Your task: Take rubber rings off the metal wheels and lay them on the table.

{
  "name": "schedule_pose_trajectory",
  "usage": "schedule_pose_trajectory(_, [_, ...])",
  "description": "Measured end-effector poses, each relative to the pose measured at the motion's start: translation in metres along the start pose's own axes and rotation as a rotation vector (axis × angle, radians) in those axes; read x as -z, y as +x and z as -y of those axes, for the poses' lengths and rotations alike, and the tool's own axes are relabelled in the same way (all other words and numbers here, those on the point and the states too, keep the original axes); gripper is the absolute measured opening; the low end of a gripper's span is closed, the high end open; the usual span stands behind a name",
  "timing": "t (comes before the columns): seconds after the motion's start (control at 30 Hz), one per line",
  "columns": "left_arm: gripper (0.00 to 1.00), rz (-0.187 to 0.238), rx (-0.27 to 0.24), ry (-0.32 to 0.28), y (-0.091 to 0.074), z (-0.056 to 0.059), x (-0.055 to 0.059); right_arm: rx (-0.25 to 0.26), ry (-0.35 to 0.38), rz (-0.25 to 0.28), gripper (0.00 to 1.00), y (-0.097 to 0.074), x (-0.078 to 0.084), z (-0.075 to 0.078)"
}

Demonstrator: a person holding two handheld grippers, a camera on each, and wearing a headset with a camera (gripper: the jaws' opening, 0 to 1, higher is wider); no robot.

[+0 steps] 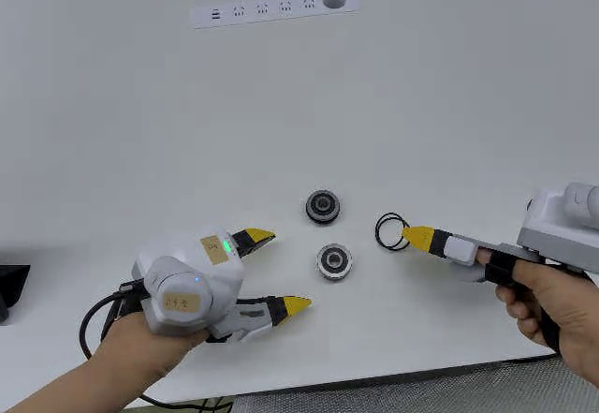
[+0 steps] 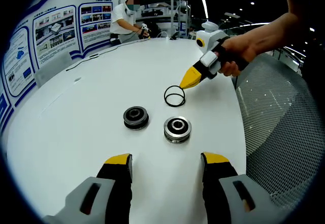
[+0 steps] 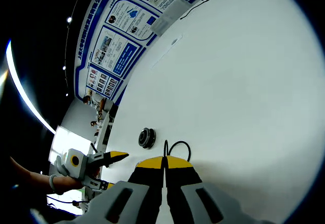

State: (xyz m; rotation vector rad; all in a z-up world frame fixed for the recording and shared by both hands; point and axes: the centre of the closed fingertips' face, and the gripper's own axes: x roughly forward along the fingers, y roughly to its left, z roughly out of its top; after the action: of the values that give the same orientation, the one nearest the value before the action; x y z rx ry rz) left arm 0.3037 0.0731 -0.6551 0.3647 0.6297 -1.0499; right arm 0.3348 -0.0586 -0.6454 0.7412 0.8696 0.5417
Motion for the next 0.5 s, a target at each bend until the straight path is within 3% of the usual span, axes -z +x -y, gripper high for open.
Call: schedule_pose_trajectory(0.5, [0.55,-0.004,0.0,0.001,0.0,-0.001,0.001,0.089,-0.146,-0.026,0.09,-0.002,0.0,0.013])
